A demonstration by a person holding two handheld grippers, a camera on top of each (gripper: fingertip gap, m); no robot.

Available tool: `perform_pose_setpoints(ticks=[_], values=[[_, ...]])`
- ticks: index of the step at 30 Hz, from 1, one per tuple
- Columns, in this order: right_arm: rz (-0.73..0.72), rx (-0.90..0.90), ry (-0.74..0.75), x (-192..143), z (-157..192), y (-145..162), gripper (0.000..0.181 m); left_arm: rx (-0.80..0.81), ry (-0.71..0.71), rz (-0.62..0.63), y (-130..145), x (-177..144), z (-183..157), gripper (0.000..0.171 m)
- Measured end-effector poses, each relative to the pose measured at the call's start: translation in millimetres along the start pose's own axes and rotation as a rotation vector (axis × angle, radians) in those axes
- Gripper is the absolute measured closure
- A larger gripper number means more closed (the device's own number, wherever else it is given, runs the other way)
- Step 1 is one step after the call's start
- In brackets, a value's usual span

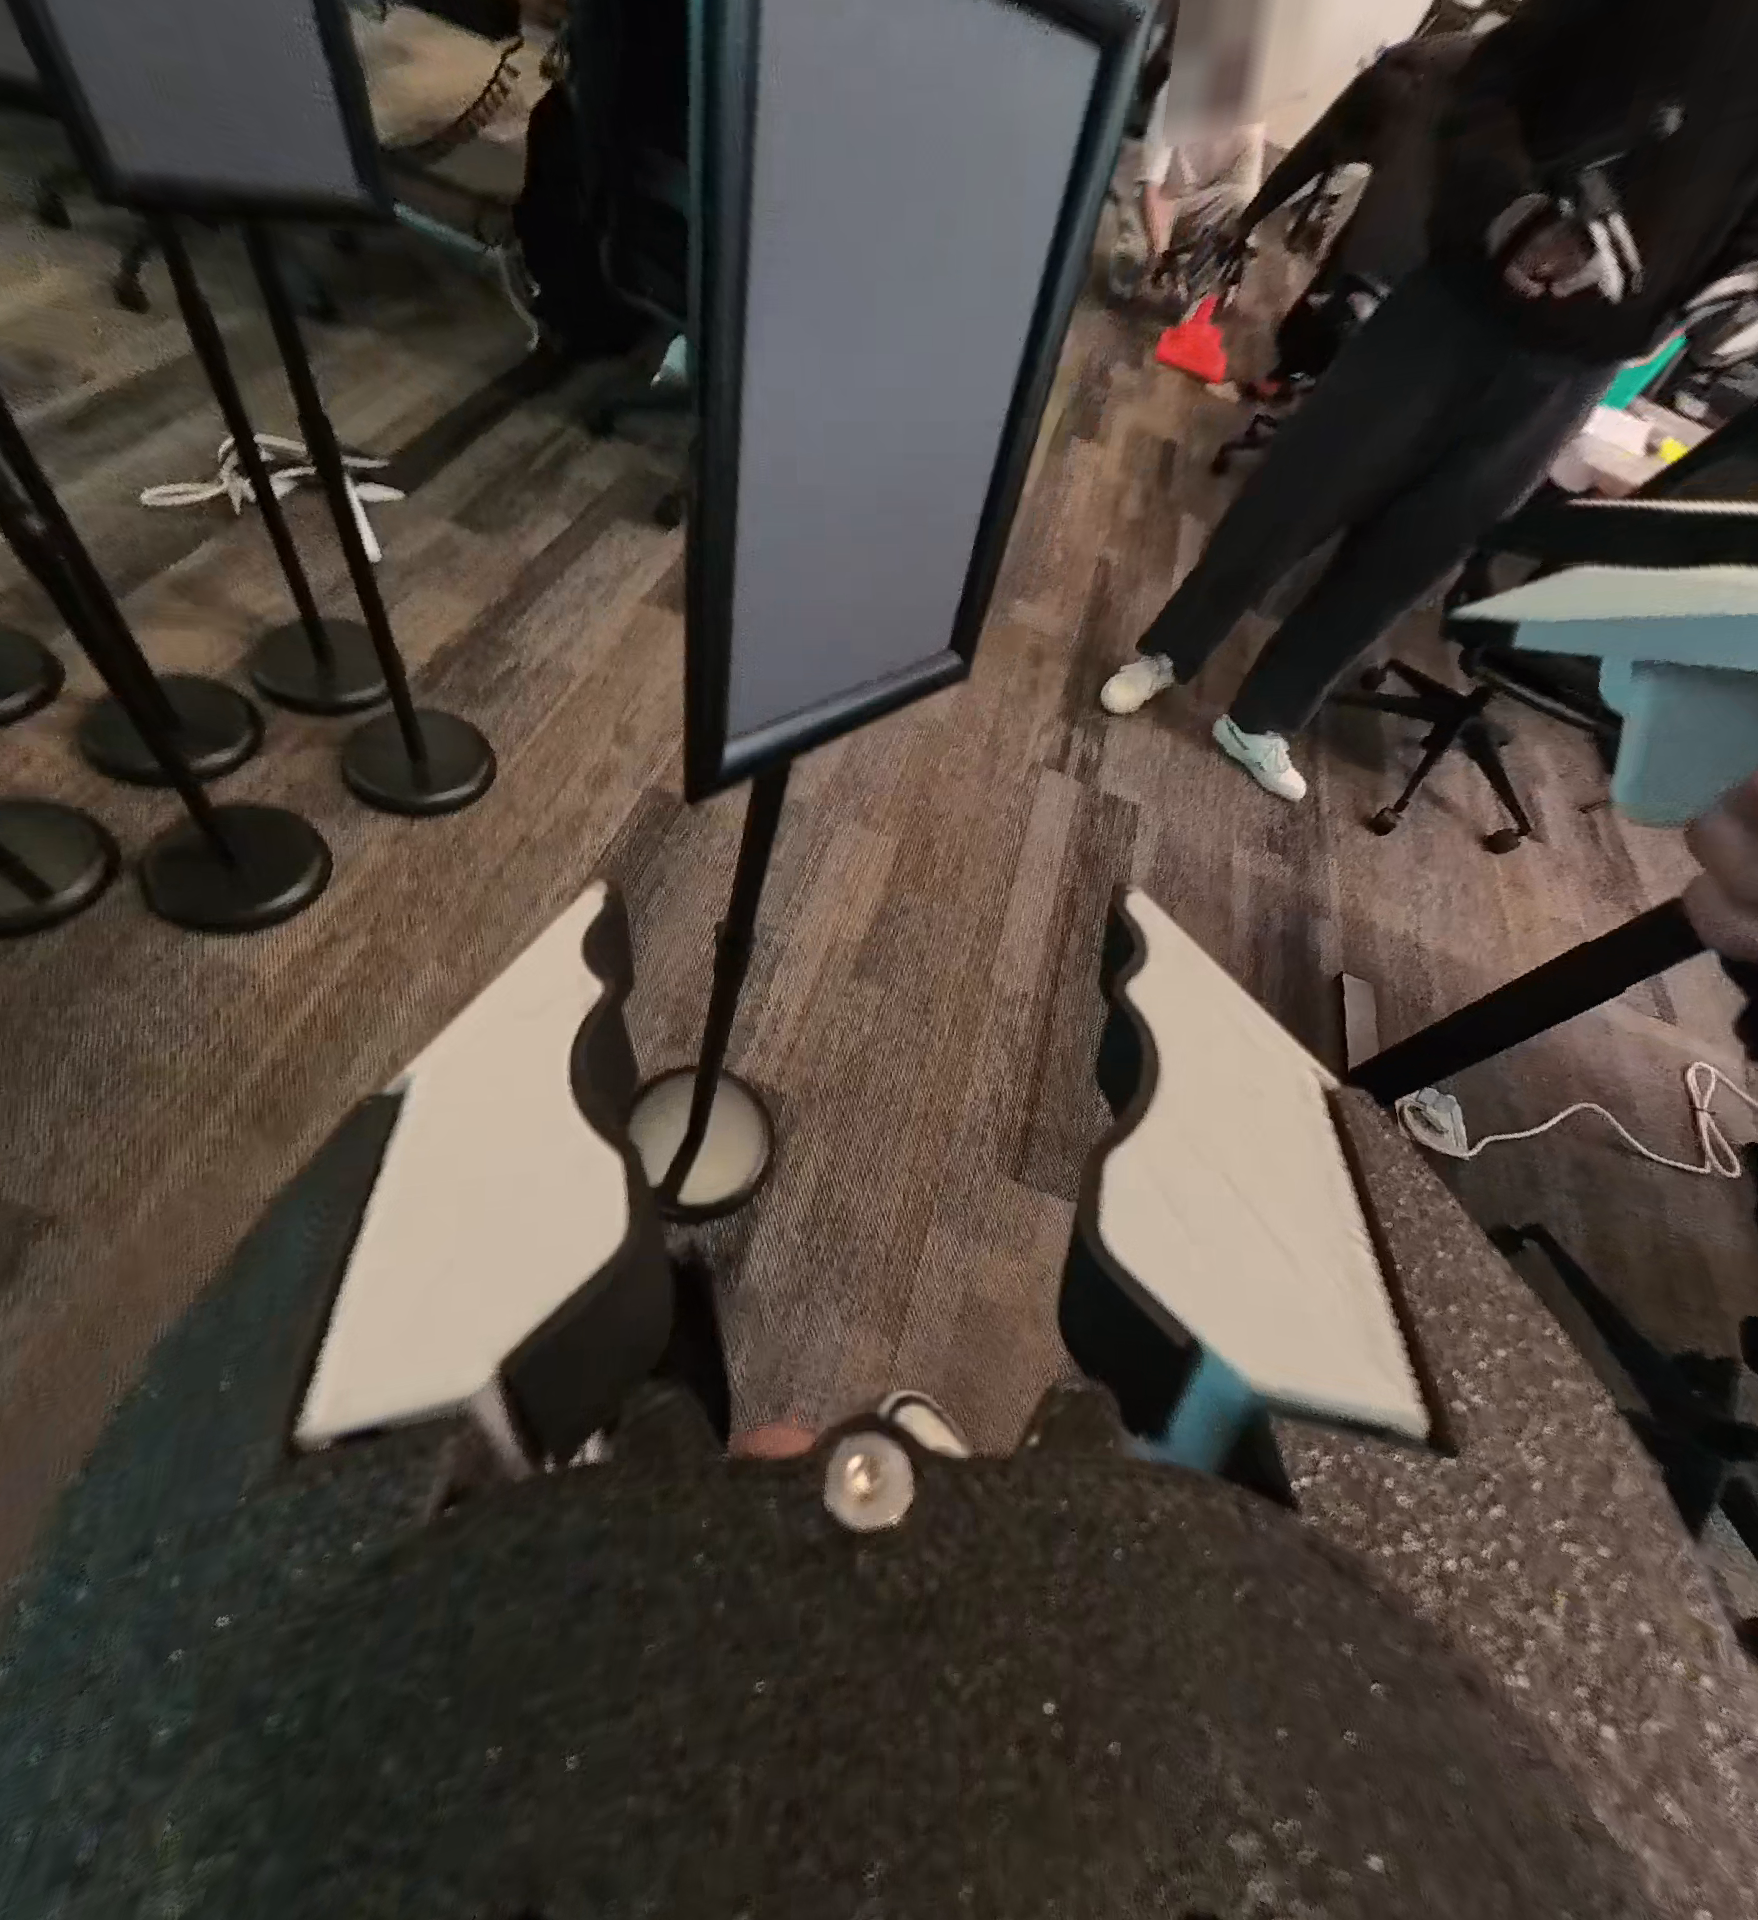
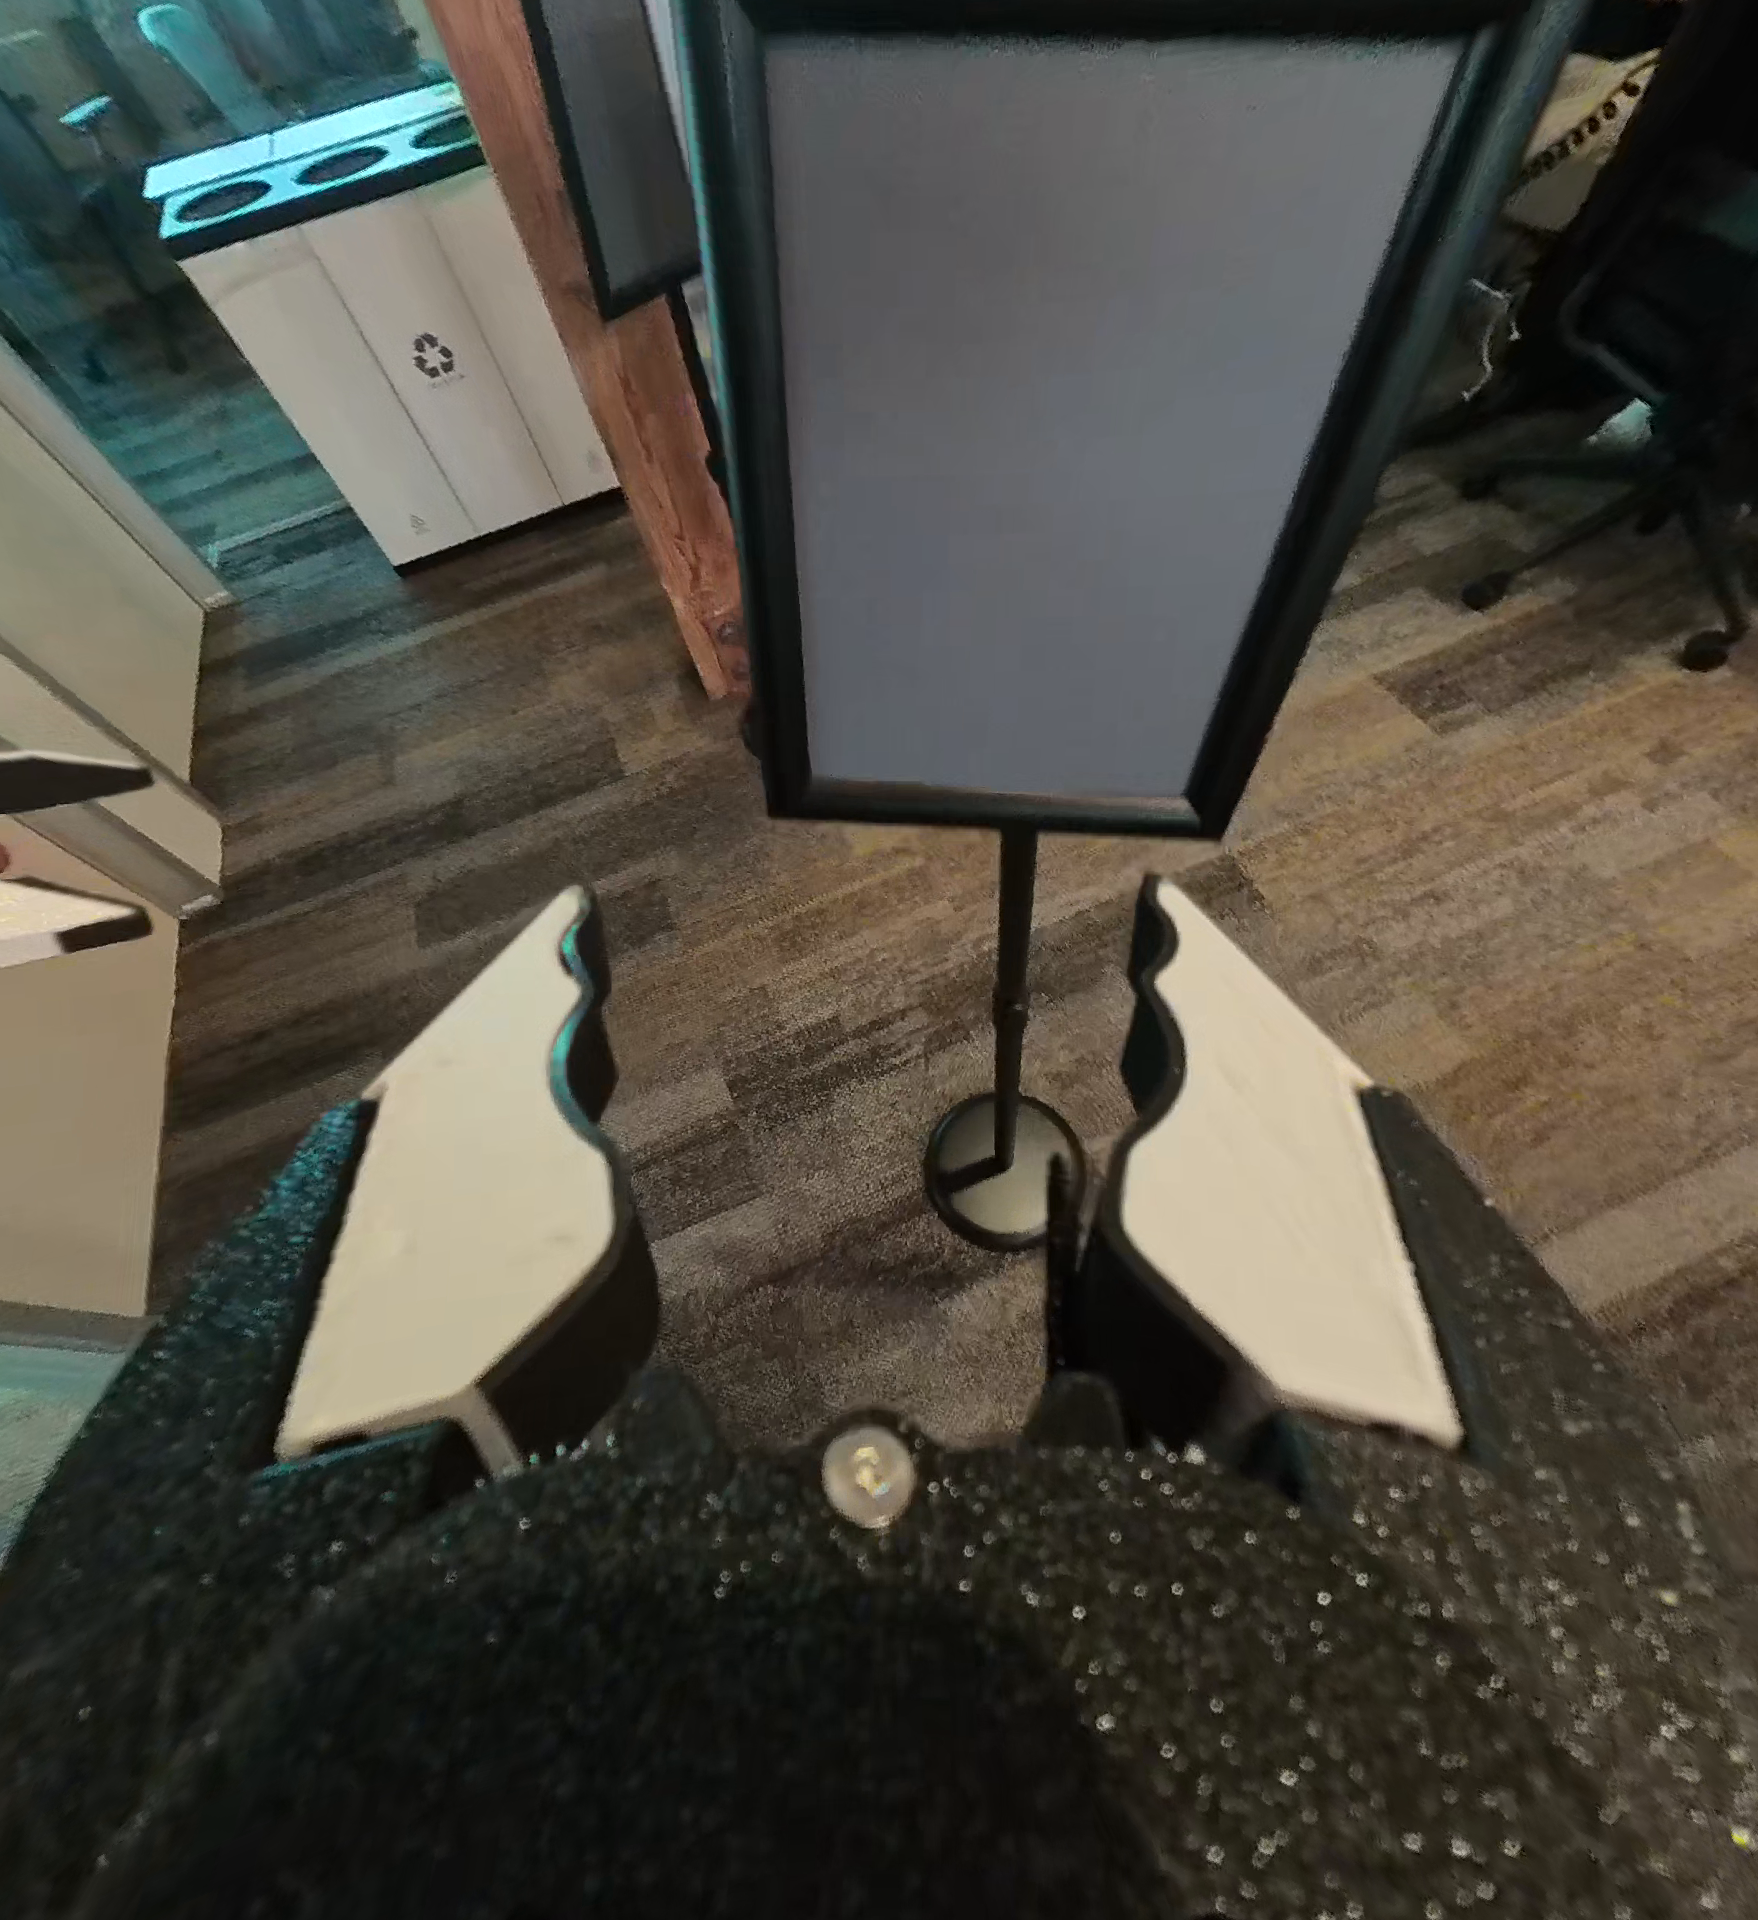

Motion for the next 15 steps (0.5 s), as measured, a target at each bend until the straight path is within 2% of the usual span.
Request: perform_pose_setpoints(ticks=[8,12,15], values=[[-0.002,0.043,-0.029,-51,12,65,0.082,-0.045,-0.125,0.052,43,-31,-67,0.08],[0.018,0.026,-0.055,-82,0,95,0.082,-0.051,-0.229,0.051,62,-38,-107,0.08],[0.024,0.025,-0.09,-107,-17,105,0.082,-0.029,-0.352,0.083,73,-37,-136,0.08]])
Point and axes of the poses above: each gripper's, where its closed fingertips meet, x out along the fingers, y out of its underside, z = x × y across the jaws, the point moved 10 cm from there along -x, back along the fingers, and after that the axes turned 12 degrees about -y, right-handed, at the moved point
